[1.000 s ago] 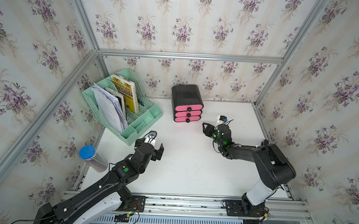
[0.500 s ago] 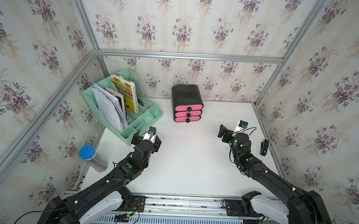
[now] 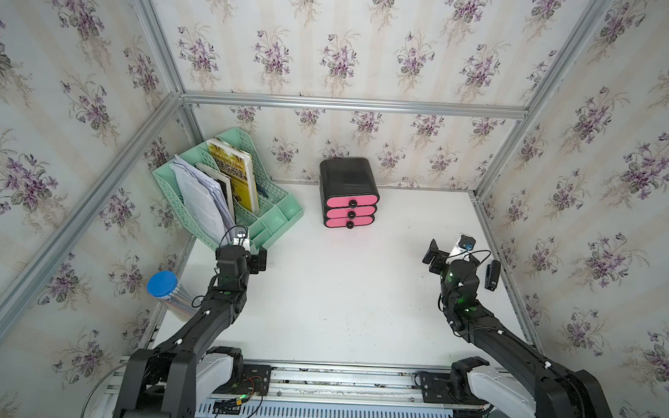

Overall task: Place the wired earphones into the drawer by color
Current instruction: Reset both arms

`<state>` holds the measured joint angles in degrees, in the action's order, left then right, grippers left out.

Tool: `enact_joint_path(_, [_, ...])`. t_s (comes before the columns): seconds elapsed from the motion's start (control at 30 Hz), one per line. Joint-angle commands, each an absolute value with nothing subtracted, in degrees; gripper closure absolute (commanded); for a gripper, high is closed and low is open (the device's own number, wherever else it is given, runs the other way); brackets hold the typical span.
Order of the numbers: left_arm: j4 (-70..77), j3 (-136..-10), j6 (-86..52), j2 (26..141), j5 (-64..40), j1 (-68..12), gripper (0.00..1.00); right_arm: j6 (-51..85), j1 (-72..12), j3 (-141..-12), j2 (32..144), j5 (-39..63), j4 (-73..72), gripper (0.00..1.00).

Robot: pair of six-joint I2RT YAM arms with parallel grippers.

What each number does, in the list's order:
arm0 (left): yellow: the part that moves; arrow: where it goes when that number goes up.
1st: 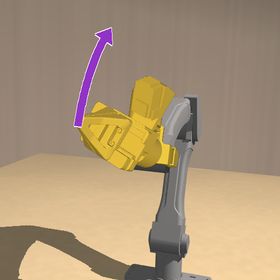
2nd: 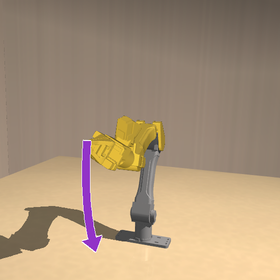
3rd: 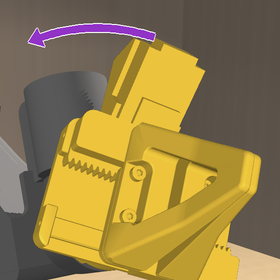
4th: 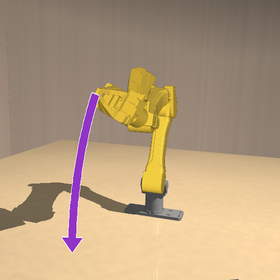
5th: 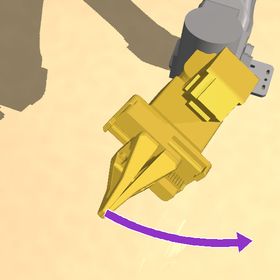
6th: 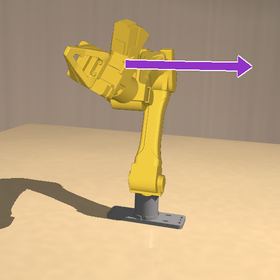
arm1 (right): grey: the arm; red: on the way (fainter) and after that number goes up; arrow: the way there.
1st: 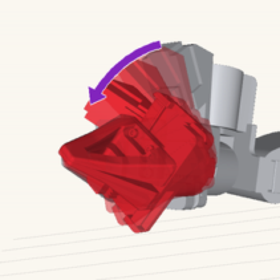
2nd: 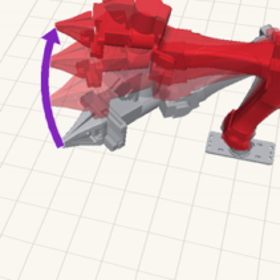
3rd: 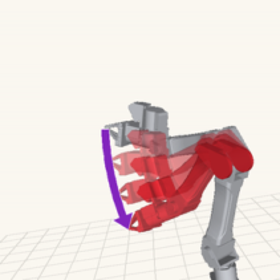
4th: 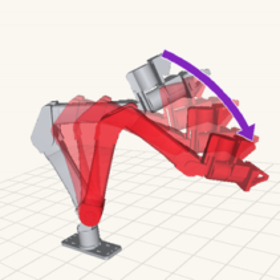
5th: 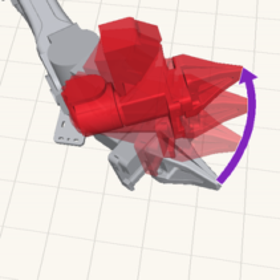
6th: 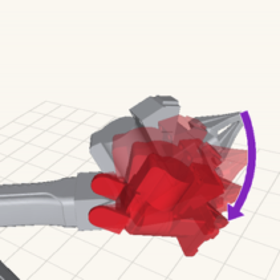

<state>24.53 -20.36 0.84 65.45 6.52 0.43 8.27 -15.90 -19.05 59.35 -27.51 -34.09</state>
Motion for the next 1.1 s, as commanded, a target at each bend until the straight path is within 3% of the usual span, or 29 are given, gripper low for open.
enact_joint_path(0.0, [35.89, -20.16, -1.39, 71.37, -0.84, 1.65, 0.01, 9.83, -13.3, -17.18, 59.11, -25.79, -39.91, 0.0])
enact_joint_path(0.17, [42.64, -21.49, 0.13, 79.67, -2.42, 1.93, 0.01, 6.6, -10.11, -11.57, 61.53, -20.55, -53.09, 0.0])
enact_joint_path(0.27, [38.8, -26.52, 1.96, 85.79, -3.59, 1.13, 0.01, 1.71, -9.48, -10.33, 65.88, -18.51, -59.16, 0.0])
enact_joint_path(0.7, [38.41, -26.31, 2.78, 85.55, -2.02, 0.0, 0.01, 0.42, -6.41, -9.84, 87.23, -15.91, -78.73, 0.0])
enact_joint_path(1.07, [38.41, -26.33, 2.77, 85.55, -1.87, -0.09, 0.01, 2.2, -4.35, -12.34, 88.13, -13.95, -73.73, 0.0])
